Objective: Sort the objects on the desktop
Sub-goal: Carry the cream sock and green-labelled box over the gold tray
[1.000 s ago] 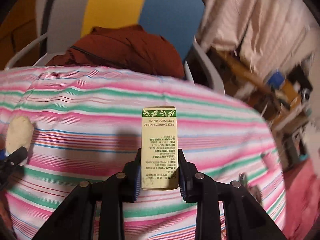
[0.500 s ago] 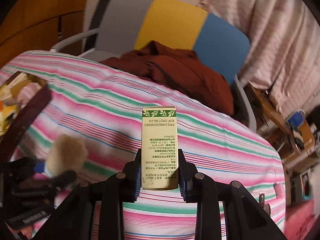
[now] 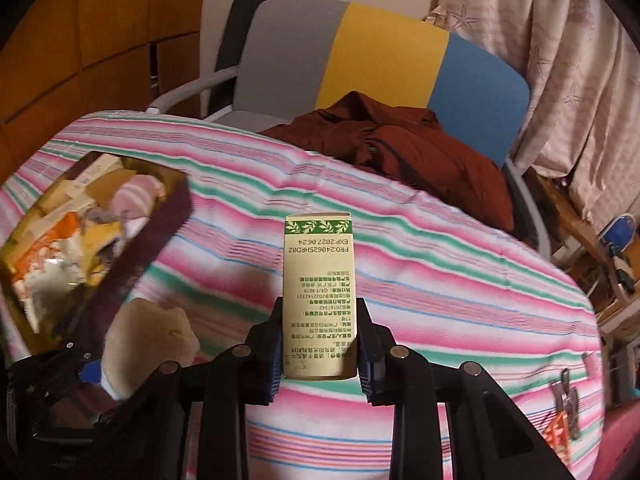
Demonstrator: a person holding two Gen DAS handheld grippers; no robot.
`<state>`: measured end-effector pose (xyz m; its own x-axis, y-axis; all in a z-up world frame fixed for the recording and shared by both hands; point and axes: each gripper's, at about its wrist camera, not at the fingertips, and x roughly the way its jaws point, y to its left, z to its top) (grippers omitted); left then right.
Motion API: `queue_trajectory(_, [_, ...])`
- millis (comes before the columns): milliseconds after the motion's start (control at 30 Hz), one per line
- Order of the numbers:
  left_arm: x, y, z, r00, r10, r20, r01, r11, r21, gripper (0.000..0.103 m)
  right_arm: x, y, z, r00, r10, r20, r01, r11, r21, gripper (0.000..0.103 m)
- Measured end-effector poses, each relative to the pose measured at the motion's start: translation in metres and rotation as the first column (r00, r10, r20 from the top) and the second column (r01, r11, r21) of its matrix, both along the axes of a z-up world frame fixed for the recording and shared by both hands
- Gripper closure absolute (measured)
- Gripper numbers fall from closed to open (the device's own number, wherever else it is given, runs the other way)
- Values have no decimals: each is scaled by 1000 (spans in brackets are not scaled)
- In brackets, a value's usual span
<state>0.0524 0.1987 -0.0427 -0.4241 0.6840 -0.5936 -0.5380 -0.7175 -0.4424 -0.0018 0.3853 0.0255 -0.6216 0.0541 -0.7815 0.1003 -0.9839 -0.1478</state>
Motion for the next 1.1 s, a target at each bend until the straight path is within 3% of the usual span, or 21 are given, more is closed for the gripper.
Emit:
queue_trajectory(233, [22, -55, 20, 997, 22, -76, -22, 1000, 4, 58, 18, -37, -1, 999, 18, 33, -14, 991, -131, 73])
queue_trajectory(533, [22, -141, 32, 979, 172, -112, -171, 985, 16, 58, 35, -93, -18, 992, 91, 88, -58, 945, -321, 73])
queue_trajectory(733, [-4, -183, 30, 956, 274, -107, -275, 961, 3, 57, 30, -128, -21, 986, 133, 104, -88, 930, -356, 73])
queue_trajectory(933, [-39, -209, 24, 936, 348, -46, -349, 937, -13, 57, 17, -156, -29, 984, 118, 136, -62, 932, -357, 73])
queue_trajectory(1100, [-54, -209, 15, 946, 324, -2, -324, 945, -51, 57, 11, -170, -35, 981, 99, 165, -36, 937, -349, 68])
